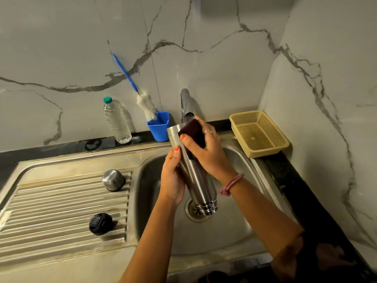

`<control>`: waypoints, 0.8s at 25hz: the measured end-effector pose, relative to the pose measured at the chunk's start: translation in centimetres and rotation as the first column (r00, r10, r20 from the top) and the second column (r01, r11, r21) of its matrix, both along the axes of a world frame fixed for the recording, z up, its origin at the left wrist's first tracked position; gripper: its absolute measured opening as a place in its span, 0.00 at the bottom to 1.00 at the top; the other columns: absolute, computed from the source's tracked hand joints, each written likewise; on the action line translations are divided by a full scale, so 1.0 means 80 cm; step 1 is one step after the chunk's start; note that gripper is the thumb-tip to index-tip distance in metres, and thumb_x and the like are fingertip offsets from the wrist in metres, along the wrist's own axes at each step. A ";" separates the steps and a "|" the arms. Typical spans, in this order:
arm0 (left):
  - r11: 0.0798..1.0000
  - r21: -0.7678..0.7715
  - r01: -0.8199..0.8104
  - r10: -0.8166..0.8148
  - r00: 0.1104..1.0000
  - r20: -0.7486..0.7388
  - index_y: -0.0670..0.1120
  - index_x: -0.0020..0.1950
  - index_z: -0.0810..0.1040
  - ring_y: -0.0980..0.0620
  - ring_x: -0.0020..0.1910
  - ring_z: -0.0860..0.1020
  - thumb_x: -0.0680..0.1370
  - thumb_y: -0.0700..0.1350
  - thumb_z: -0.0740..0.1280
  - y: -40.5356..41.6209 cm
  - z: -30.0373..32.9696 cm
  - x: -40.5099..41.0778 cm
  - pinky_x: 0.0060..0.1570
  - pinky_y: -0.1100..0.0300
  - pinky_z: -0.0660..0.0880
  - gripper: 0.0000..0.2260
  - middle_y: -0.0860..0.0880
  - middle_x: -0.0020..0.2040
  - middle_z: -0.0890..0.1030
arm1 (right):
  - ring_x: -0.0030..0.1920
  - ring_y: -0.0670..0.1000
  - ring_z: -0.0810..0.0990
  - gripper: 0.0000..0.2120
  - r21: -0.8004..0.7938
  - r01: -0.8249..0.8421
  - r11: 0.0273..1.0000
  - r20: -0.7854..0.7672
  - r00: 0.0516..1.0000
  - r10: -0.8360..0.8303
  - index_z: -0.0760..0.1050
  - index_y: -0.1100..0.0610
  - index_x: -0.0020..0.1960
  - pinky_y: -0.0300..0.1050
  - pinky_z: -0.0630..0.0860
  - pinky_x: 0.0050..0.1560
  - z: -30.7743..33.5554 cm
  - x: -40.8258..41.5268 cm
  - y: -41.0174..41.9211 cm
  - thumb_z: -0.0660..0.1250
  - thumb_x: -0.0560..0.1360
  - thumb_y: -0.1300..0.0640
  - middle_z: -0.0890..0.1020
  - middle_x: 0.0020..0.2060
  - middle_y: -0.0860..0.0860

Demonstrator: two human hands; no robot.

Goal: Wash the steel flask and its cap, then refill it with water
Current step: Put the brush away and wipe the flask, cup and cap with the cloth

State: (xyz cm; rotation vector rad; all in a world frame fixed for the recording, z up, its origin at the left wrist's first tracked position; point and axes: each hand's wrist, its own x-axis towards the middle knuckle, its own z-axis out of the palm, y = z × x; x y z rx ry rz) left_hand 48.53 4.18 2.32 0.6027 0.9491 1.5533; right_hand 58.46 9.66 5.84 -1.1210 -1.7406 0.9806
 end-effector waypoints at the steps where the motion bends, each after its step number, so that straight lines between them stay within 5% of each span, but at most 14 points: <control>1: 1.000 -0.010 -0.029 0.029 0.999 0.034 0.39 0.69 0.72 0.45 0.54 0.80 0.79 0.54 0.63 -0.001 0.000 0.001 0.51 0.53 0.80 0.24 0.40 0.56 0.81 | 0.67 0.52 0.66 0.34 -0.005 -0.011 1.000 0.020 1.000 0.011 0.58 0.46 0.74 0.51 0.73 0.64 -0.011 0.002 -0.008 0.66 0.73 0.41 0.64 0.68 0.50; 5: 0.988 -0.047 -0.147 0.152 0.981 0.119 0.43 0.67 0.73 0.39 0.61 0.77 0.79 0.52 0.62 0.003 -0.007 -0.004 0.64 0.42 0.74 0.20 0.37 0.60 0.79 | 0.65 0.46 0.67 0.36 -0.049 -0.029 0.998 0.055 0.998 0.031 0.60 0.43 0.73 0.37 0.71 0.62 -0.059 0.024 -0.051 0.70 0.68 0.41 0.65 0.64 0.45; 9: 0.977 -0.055 -0.207 0.211 0.973 0.089 0.47 0.64 0.74 0.39 0.60 0.77 0.76 0.56 0.64 0.007 -0.013 -0.009 0.64 0.38 0.73 0.20 0.37 0.61 0.78 | 0.62 0.37 0.69 0.34 -0.115 -0.025 0.993 -0.039 0.999 0.021 0.64 0.43 0.70 0.25 0.70 0.55 -0.088 0.045 -0.086 0.75 0.69 0.49 0.68 0.64 0.45; 15: 0.988 -0.059 -0.142 0.147 0.985 0.092 0.46 0.71 0.68 0.40 0.60 0.79 0.70 0.63 0.71 0.012 -0.014 -0.004 0.57 0.45 0.78 0.35 0.38 0.62 0.78 | 0.65 0.45 0.67 0.35 -0.064 0.020 0.998 -0.013 1.000 -0.021 0.66 0.43 0.71 0.35 0.70 0.61 -0.068 0.038 -0.065 0.72 0.66 0.41 0.68 0.63 0.44; 20: 0.994 -0.050 -0.095 0.098 0.993 0.060 0.42 0.67 0.69 0.42 0.54 0.79 0.71 0.58 0.73 0.007 -0.018 0.007 0.58 0.42 0.77 0.32 0.40 0.56 0.78 | 0.61 0.48 0.74 0.34 -0.165 0.029 0.986 -0.151 0.987 -0.054 0.65 0.45 0.69 0.47 0.78 0.57 -0.021 0.004 -0.011 0.72 0.67 0.40 0.73 0.62 0.49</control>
